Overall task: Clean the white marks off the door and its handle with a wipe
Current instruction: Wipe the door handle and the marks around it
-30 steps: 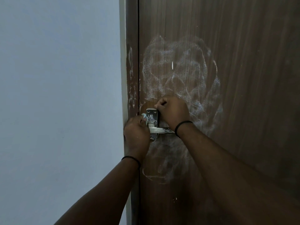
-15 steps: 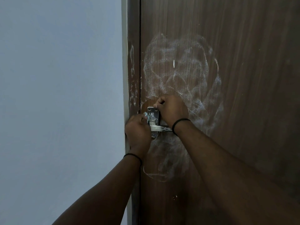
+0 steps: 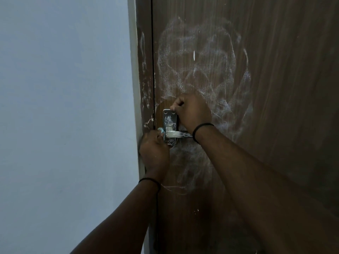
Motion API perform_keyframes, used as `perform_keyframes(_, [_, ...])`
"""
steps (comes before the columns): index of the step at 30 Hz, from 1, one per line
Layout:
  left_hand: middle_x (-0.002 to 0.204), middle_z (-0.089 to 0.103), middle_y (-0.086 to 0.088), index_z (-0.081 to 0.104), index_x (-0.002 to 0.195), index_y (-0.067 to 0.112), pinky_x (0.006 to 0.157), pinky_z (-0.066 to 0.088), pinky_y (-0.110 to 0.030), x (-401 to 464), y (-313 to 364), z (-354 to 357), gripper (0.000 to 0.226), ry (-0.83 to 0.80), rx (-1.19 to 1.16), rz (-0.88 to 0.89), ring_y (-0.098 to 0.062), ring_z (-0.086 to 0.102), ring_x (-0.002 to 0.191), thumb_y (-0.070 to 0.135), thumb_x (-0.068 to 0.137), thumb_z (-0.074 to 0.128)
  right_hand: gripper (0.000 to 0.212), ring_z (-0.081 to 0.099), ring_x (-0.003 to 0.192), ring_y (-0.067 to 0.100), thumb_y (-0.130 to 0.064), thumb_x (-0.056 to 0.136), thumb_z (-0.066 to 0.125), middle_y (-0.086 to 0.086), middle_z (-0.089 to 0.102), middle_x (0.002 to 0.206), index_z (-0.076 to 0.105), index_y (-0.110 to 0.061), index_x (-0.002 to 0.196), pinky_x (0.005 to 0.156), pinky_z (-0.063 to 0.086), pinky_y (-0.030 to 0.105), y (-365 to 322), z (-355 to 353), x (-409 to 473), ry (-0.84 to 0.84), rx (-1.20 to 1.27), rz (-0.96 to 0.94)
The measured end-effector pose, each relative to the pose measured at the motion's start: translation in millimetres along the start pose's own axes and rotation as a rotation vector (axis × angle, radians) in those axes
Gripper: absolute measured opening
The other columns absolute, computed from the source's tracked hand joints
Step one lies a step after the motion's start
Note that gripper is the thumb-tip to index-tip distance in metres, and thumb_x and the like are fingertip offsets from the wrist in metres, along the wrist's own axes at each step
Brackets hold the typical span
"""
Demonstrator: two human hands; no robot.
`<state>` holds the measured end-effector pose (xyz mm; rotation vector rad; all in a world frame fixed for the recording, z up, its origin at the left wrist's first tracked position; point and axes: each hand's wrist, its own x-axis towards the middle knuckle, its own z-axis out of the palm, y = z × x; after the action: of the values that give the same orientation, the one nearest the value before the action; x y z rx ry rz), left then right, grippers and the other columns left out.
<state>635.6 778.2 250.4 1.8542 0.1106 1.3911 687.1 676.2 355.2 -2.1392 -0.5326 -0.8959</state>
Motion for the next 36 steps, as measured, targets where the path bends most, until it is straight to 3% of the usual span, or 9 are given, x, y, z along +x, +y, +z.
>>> perform_keyframes(5, [0.083,0.067,-0.013,0.071,0.085,0.001,0.065,0.034,-0.024,-12,-8,7,0.012,0.045,-0.018,-0.079,-0.024,0.059,0.077,0.005,0.092,0.061,0.017,0.058,0.059,0.001,-0.033,0.085,0.072,-0.013,0.064,0.064,0.067,-0.026,0.071,0.054,0.042,0.021,0,0,-1,0.006,-0.008,0.001])
perform_keyframes(17, [0.087,0.074,-0.009,0.075,0.095,0.004,0.073,0.05,-0.021,-17,-6,25,0.011,0.204,-0.228,-0.394,-0.018,0.066,0.08,0.009,0.087,0.07,0.016,0.053,0.055,-0.002,-0.035,0.086,0.071,-0.015,0.061,0.062,0.066,-0.026,0.074,0.051,0.031,0.018,-1,1,-8,0.051,0.005,0.008])
perform_keyframes(21, [0.083,0.068,-0.005,0.074,0.096,-0.001,0.058,0.041,0.001,-26,-7,31,0.012,0.238,-0.323,-0.532,-0.018,0.064,0.077,0.004,0.087,0.07,0.015,0.053,0.055,0.0,-0.034,0.088,0.069,-0.013,0.061,0.063,0.066,-0.026,0.076,0.05,0.032,0.02,-3,1,-11,0.05,-0.006,0.012])
perform_keyframes(22, [0.083,0.067,-0.004,0.073,0.096,-0.002,0.06,0.046,-0.004,-28,-7,34,0.011,0.239,-0.366,-0.58,-0.022,0.066,0.079,0.004,0.087,0.069,0.016,0.054,0.057,0.001,-0.033,0.089,0.068,-0.013,0.061,0.064,0.065,-0.025,0.076,0.051,0.034,0.02,-4,0,-11,0.04,-0.01,0.013])
perform_keyframes(24, [0.084,0.068,-0.006,0.073,0.096,-0.001,0.072,0.059,-0.029,-30,-7,41,0.01,0.225,-0.436,-0.7,-0.027,0.069,0.083,0.004,0.087,0.069,0.015,0.057,0.06,0.003,-0.033,0.09,0.067,-0.011,0.063,0.067,0.065,-0.025,0.077,0.052,0.038,0.022,-6,-2,-11,0.018,-0.027,0.014])
perform_keyframes(27, [0.083,0.068,-0.009,0.07,0.086,0.008,0.079,0.06,-0.05,-35,-2,51,0.007,0.186,-0.542,-0.828,-0.033,0.07,0.083,0.002,0.087,0.068,0.015,0.058,0.064,0.008,-0.031,0.092,0.066,-0.008,0.065,0.072,0.065,-0.024,0.078,0.055,0.042,0.024,-10,-7,-12,0.004,-0.076,0.0])
perform_keyframes(31, [0.092,0.07,-0.023,0.068,0.097,-0.005,0.075,0.06,-0.047,-37,0,56,0.01,0.186,-0.702,-0.928,-0.035,0.07,0.083,-0.002,0.088,0.067,0.011,0.064,0.072,0.019,-0.023,0.095,0.062,-0.002,0.068,0.08,0.065,-0.023,0.084,0.065,0.056,0.035,-16,-8,-16,0.003,-0.255,-0.041])
perform_keyframes(33, [0.088,0.071,-0.022,0.067,0.097,-0.009,0.066,0.061,-0.04,-38,1,55,0.012,0.14,-0.792,-0.946,-0.029,0.07,0.074,-0.002,0.088,0.066,0.008,0.064,0.073,0.02,-0.023,0.093,0.064,-0.001,0.068,0.081,0.066,-0.022,0.085,0.065,0.056,0.035,-13,-9,-21,0.024,-0.279,-0.049])
perform_keyframes(36, [0.083,0.07,-0.019,0.066,0.1,-0.012,0.068,0.061,-0.041,-37,9,52,0.014,0.073,-0.896,-1.021,-0.033,0.07,0.075,-0.003,0.089,0.064,0.01,0.063,0.072,0.015,-0.029,0.092,0.066,-0.005,0.068,0.079,0.068,-0.022,0.085,0.061,0.053,0.031,-4,-13,-32,0.107,-0.192,-0.053])
